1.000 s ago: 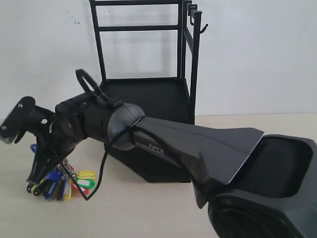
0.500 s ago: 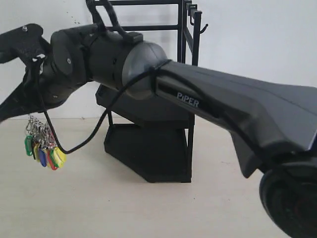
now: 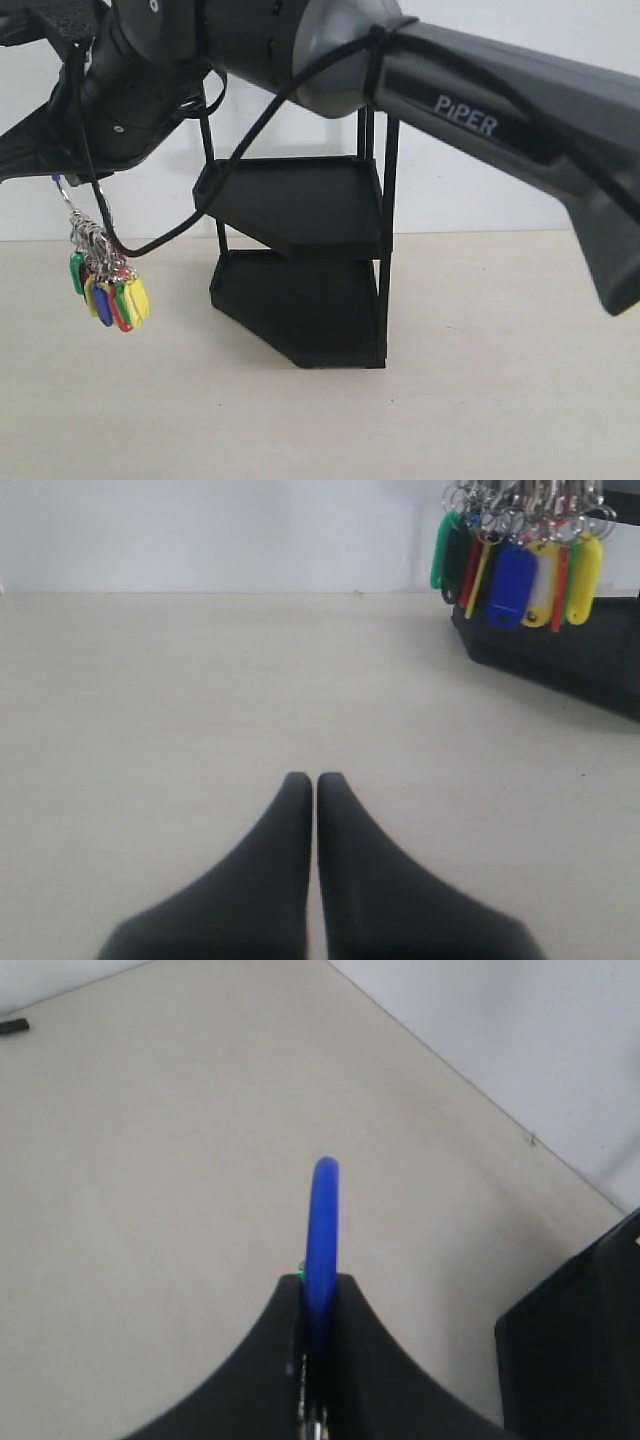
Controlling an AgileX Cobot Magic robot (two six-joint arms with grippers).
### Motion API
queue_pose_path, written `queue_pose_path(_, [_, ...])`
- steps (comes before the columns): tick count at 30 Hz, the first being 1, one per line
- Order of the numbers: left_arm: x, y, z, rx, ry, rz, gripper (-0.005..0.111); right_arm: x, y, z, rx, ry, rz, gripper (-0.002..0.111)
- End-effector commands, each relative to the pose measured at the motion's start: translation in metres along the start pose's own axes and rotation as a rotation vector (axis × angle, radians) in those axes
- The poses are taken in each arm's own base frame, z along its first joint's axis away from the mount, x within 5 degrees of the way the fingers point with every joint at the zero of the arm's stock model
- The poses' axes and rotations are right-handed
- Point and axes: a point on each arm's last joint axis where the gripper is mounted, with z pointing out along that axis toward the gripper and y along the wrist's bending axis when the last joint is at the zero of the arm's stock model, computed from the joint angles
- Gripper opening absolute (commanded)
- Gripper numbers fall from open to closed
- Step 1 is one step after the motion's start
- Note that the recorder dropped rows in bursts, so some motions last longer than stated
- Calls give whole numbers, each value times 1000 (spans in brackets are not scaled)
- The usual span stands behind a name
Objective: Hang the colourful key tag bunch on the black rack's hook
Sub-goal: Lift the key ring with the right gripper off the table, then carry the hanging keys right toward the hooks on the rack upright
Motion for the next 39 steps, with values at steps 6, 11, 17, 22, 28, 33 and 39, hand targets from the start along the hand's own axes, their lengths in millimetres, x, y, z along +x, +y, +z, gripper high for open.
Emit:
queue_pose_path(6, [-2,0,0,-2,-17,-18,4,-13,-4,-66,10,59,-50,0])
queue_pose_path(11, [-2,0,0,-2,-17,-18,4,-15,-3,-103,4,115,-77,0])
queue_pose_path(17, [-2,0,0,-2,-17,-18,4,-24,-2,-154,10,59,-72,0])
queue_pose_path(22, [-2,0,0,-2,-17,-18,4,-29,-2,-200,24,-17,-63,0])
queue_pose_path(28, [-2,0,0,-2,-17,-18,4,-19,-2,-248,38,-53,-52,0])
queue_pose_path(33, [-2,0,0,-2,-17,-18,4,2,-2,-280,54,-44,-53,0])
queue_pose_path(39, [-2,0,0,-2,-17,-18,4,37,-13,-311,198,-15,10,0])
